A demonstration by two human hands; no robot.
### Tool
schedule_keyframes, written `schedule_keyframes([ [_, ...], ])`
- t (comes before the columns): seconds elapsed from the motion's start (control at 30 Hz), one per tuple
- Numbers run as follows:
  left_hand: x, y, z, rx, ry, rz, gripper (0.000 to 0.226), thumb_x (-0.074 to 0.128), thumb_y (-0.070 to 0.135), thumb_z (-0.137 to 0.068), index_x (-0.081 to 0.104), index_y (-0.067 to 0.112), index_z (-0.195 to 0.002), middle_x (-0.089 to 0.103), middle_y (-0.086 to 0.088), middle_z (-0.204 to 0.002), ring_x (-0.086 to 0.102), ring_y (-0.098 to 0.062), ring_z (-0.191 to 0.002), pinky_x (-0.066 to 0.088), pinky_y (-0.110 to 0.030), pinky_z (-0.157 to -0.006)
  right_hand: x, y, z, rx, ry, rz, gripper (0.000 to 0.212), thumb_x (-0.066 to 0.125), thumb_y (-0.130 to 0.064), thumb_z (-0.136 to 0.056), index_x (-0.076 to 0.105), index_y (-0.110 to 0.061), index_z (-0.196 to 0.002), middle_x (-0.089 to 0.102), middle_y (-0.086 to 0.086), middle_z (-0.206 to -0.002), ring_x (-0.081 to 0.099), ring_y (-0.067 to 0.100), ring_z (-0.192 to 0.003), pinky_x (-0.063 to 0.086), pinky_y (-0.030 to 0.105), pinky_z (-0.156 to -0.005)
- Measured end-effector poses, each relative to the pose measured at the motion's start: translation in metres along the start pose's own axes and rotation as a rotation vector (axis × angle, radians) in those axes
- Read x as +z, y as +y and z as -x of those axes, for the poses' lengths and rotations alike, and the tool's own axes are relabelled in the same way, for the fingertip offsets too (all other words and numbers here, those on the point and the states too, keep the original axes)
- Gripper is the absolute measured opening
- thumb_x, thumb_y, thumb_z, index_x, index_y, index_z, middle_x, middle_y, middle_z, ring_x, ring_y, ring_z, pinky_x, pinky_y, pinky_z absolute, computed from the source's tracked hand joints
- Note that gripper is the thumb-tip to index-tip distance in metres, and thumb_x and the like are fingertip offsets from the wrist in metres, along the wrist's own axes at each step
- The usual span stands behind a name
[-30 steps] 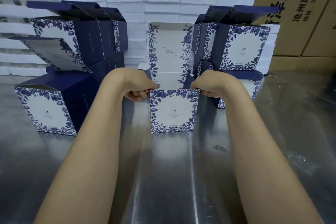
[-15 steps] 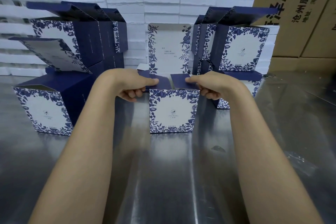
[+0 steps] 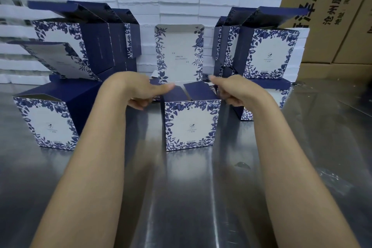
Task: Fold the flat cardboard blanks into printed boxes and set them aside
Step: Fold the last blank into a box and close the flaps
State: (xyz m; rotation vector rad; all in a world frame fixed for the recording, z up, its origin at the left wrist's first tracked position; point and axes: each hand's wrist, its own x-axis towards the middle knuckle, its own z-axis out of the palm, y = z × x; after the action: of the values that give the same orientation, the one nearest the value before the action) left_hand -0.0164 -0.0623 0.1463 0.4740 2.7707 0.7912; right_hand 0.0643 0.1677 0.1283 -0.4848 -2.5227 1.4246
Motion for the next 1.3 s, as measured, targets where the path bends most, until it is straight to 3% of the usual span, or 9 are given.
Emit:
schedule_keyframes([
  [0.13, 0.017, -0.005, -0.014, 0.276, 0.180, 0.229, 0.069, 0.065, 0.045, -0.089, 0.034, 0.018, -0.145, 0.046, 0.003, -0.143, 0.048, -0.017, -0.127, 0.037, -0.031, -0.104, 0.010, 0.006, -0.008, -0.147, 0.092, -0.126, 0.023, 0.057, -0.032, -0.095, 0.058, -0.020, -0.114, 0.064, -0.002, -0.110, 0.063, 0.008, -0.089, 0.048, 0.026, -0.076],
  [0.27, 0.041, -0.003, -0.021, 0.448, 0.160, 0.547, 0.052, 0.054, 0.007, -0.097, 0.036, 0.025, -0.142, 0.042, -0.004, -0.147, 0.052, -0.012, -0.119, 0.045, -0.026, -0.099, 0.022, 0.011, -0.012, -0.284, 0.034, -0.209, 0.066, 0.050, -0.001, -0.094, 0.029, -0.028, -0.150, 0.045, -0.012, -0.131, 0.047, 0.008, -0.118, 0.042, 0.013, -0.082],
  [0.37, 0.040, -0.002, -0.013, 0.430, 0.202, 0.635, 0.042, 0.034, -0.013, -0.091, 0.063, 0.011, -0.110, 0.066, -0.004, -0.112, 0.063, -0.007, -0.093, 0.051, -0.016, -0.075, 0.022, 0.015, -0.013, -0.356, 0.124, -0.213, 0.045, 0.045, 0.009, -0.090, 0.063, -0.022, -0.116, 0.061, -0.013, -0.109, 0.060, 0.005, -0.097, 0.045, 0.006, -0.068],
  [0.47, 0.033, 0.002, -0.010, 0.247, 0.084, 0.747, 0.033, 0.044, -0.001, -0.089, 0.068, -0.002, -0.110, 0.067, -0.004, -0.119, 0.062, -0.018, -0.110, 0.050, -0.031, -0.098, 0.020, 0.016, -0.009, -0.292, 0.108, -0.372, 0.039, 0.042, 0.010, -0.082, 0.073, -0.013, -0.074, 0.072, 0.004, -0.095, 0.066, -0.004, -0.070, 0.046, 0.009, -0.057],
  [0.73, 0.039, 0.008, -0.007, 0.214, 0.002, 0.564, 0.014, 0.072, 0.036, -0.085, 0.073, 0.023, -0.088, 0.074, 0.008, -0.085, 0.067, -0.002, -0.068, 0.051, -0.019, -0.071, 0.020, 0.009, -0.003, -0.169, -0.082, -0.187, 0.020, 0.073, -0.029, -0.084, 0.077, -0.014, -0.097, 0.075, -0.005, -0.086, 0.066, -0.004, -0.064, 0.042, 0.006, -0.047],
  [0.87, 0.038, 0.016, -0.009, 0.092, 0.076, 0.531, 0.021, 0.078, 0.044, -0.076, 0.073, 0.024, -0.078, 0.070, 0.014, -0.061, 0.064, -0.002, -0.051, 0.047, -0.014, -0.050, 0.023, 0.001, -0.004, -0.066, -0.076, -0.208, 0.025, 0.081, -0.032, -0.074, 0.078, -0.012, -0.090, 0.076, 0.006, -0.092, 0.071, 0.023, -0.094, 0.058, 0.032, -0.082],
  [1.03, 0.040, 0.018, -0.009, 0.071, 0.066, 0.605, 0.020, 0.083, 0.034, -0.073, 0.074, 0.020, -0.085, 0.073, 0.000, -0.085, 0.065, -0.016, -0.074, 0.053, -0.028, -0.074, 0.029, -0.008, -0.002, 0.020, -0.032, -0.243, 0.026, 0.084, -0.019, -0.066, 0.077, -0.008, -0.088, 0.074, 0.017, -0.093, 0.070, 0.035, -0.094, 0.053, 0.056, -0.089],
  [1.13, 0.042, 0.019, -0.007, 0.062, 0.088, 0.646, 0.021, 0.084, 0.032, -0.072, 0.074, 0.019, -0.085, 0.074, -0.001, -0.087, 0.066, -0.019, -0.080, 0.053, -0.031, -0.085, 0.029, -0.008, -0.002, -0.008, -0.005, -0.203, 0.020, 0.082, -0.019, -0.070, 0.077, -0.010, -0.087, 0.074, 0.015, -0.093, 0.073, 0.025, -0.084, 0.060, 0.038, -0.077],
  [1.3, 0.045, 0.019, -0.011, 0.066, 0.210, 0.732, 0.017, 0.082, 0.029, -0.076, 0.073, 0.015, -0.079, 0.067, 0.006, -0.056, 0.059, -0.004, -0.044, 0.043, -0.010, -0.044, 0.023, -0.008, 0.007, -0.189, -0.140, -0.142, 0.007, 0.073, -0.030, -0.084, 0.074, -0.026, -0.090, 0.074, -0.009, -0.088, 0.068, 0.003, -0.076, 0.053, 0.013, -0.064],
])
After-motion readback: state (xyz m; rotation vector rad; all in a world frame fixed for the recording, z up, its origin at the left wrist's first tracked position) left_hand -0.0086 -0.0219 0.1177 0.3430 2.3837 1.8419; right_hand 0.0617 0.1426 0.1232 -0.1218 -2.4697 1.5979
